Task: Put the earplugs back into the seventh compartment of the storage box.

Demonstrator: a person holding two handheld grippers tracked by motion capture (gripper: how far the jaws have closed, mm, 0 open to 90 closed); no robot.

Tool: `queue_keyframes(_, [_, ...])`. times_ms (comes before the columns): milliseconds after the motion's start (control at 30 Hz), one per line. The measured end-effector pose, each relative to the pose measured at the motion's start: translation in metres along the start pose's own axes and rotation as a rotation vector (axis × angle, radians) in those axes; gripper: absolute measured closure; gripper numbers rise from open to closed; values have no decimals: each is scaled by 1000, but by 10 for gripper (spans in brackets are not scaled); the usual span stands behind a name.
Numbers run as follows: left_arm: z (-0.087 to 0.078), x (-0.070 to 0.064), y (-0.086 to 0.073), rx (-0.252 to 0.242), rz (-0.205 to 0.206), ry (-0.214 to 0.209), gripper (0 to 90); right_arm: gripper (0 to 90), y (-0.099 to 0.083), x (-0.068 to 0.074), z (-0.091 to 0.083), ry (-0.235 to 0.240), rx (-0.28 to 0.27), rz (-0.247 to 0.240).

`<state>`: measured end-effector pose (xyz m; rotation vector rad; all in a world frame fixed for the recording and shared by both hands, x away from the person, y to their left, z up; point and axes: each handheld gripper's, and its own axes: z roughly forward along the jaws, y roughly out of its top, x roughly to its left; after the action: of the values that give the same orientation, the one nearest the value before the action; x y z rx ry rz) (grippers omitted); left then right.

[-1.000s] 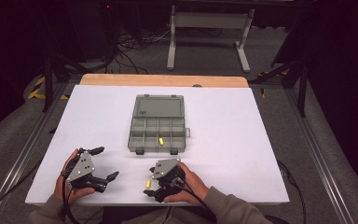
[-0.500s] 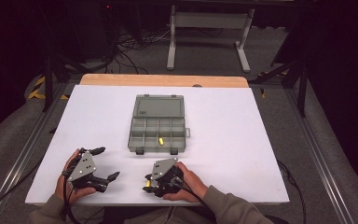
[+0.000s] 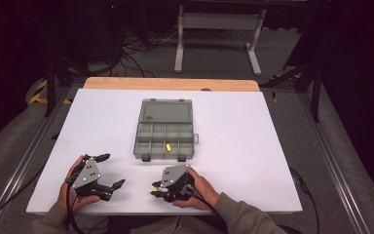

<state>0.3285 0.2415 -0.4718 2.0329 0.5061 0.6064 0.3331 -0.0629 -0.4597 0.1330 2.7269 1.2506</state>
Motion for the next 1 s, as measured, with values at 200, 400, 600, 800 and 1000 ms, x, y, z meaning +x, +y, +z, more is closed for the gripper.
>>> queue_keyframes(200, [0,0,0,0,1,0,36,710,1,-5,-10,-43,-33,-8])
queue_keyframes(400, [0,0,0,3,0,-4,36,711,2,-8,-18,-73,-52,-9])
queue_keyframes(600, [0,0,-1,4,-1,-4,36,711,3,-11,-24,-105,-67,-10])
queue_keyframes(800, [0,0,-1,3,-2,-4,36,711,3,-12,-29,-128,-76,-19])
queue_keyframes(1000, [0,0,-1,5,-3,-5,36,711,4,-17,-37,-162,-92,-14])
